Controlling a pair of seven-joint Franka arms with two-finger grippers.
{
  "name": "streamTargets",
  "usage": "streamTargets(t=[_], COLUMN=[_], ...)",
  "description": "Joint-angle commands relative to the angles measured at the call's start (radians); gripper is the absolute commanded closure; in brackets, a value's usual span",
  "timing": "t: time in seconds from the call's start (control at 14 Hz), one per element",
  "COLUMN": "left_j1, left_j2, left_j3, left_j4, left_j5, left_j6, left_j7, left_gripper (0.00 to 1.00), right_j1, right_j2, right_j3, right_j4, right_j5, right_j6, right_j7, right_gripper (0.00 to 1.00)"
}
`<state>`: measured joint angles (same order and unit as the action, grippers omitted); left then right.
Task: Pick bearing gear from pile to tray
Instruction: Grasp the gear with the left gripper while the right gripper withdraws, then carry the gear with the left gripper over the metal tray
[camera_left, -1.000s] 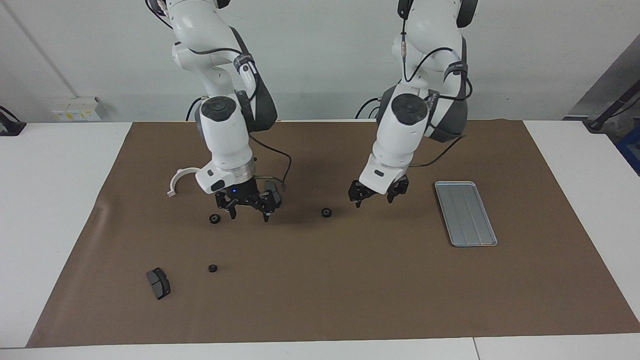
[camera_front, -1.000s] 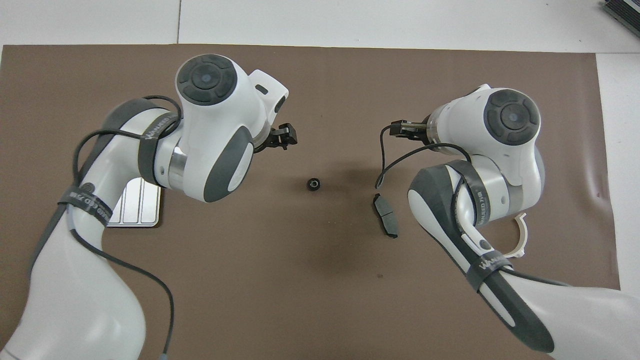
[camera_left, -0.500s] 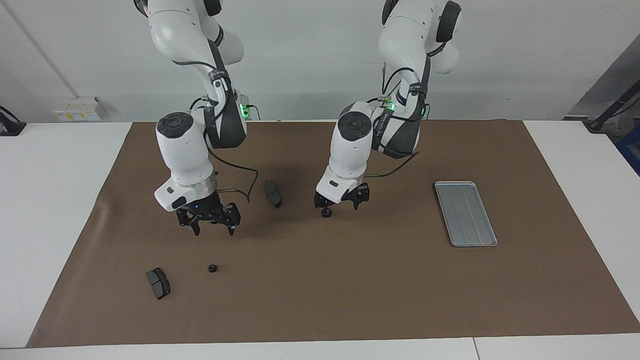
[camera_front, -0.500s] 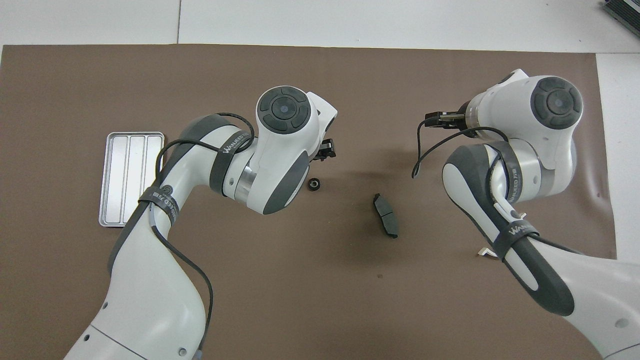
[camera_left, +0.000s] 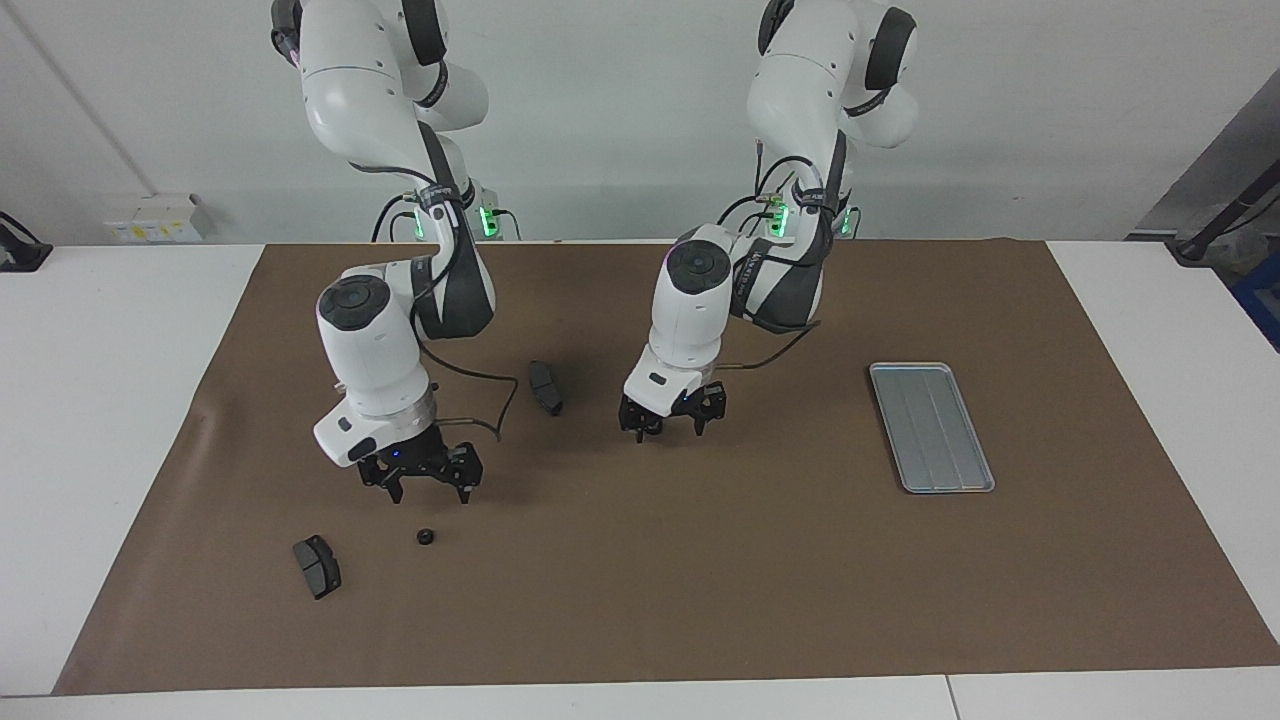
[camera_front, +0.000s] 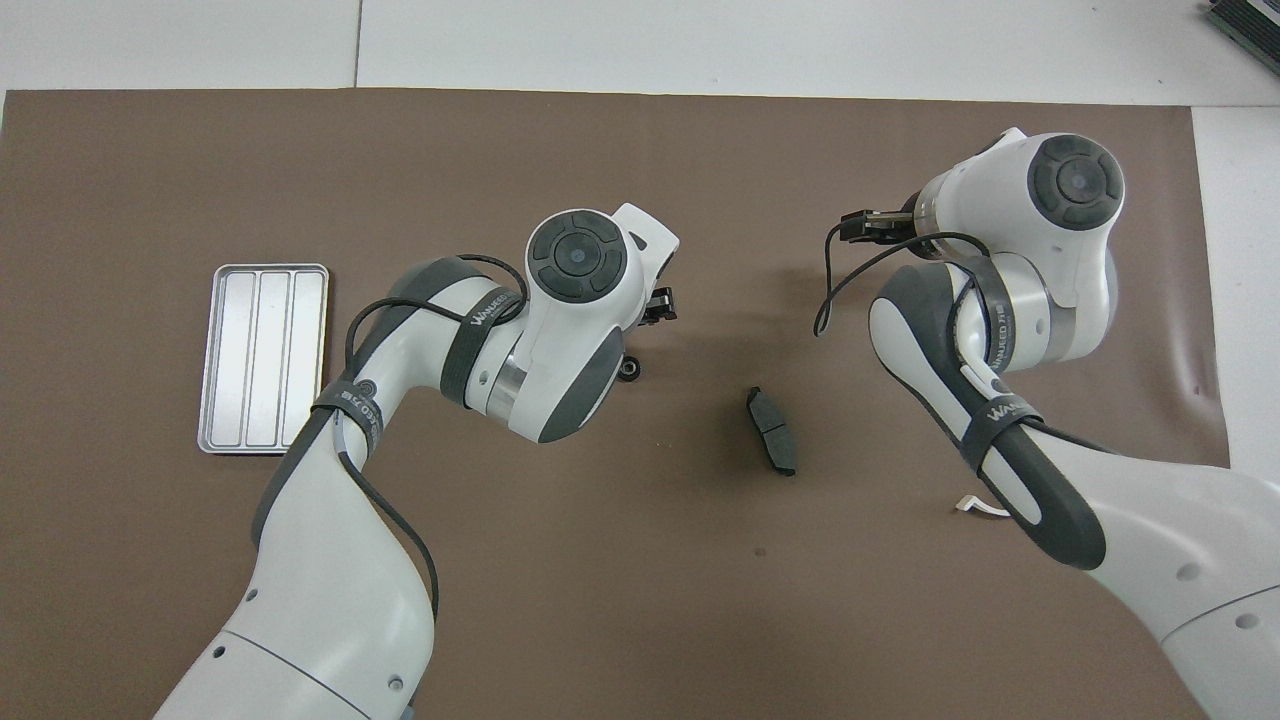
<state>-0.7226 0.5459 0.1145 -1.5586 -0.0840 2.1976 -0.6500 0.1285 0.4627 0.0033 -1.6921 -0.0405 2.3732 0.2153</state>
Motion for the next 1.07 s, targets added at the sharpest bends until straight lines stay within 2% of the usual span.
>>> streamTargets(t=[0.0,0.21,0.43,0.64,0.86,1.0], left_j1=[-0.038,-0.070,-0.070,-0.058,-0.054,-0.055], left_j2=[-0.012,0.028,0.026,0.028,0.031,0.029], left_j3=[0.014,0.016,0.016,0.016,0.016,0.016], left_j4=[-0.054,-0.052,-0.054,-0.052,-0.055,-0.072], left_j5=[0.018,0.016,0.016,0.016,0.016,0.016], left_j6=[0.047,0.066,0.041,0.057,0.060,0.074], left_j7=[-0.016,-0.020,-0.025,-0.039,-0.039,-0.040], left_gripper=[0.04,0.05,0.08,0.10,0.17,0.21], right_j1=[-0.039,-0.040,-0.040,-0.043,-0.043,-0.043], right_j2=[0.020,0.057,0.094,0.160,0.188,0.189], right_j3=[0.017,0.017,0.017,0.017,0.017,0.017], right_j4=[0.025,0.034,0.061,0.118,0.152,0.154], right_j5=[-0.015,-0.021,-0.022,-0.087,-0.087,-0.087], right_j6=[-0.003,0.004,0.011,0.055,0.057,0.057], right_j7=[-0.020,-0.025,-0.047,-0.048,-0.047,-0.047], right_gripper=[0.00,0.00,0.00,0.00,0.00,0.09])
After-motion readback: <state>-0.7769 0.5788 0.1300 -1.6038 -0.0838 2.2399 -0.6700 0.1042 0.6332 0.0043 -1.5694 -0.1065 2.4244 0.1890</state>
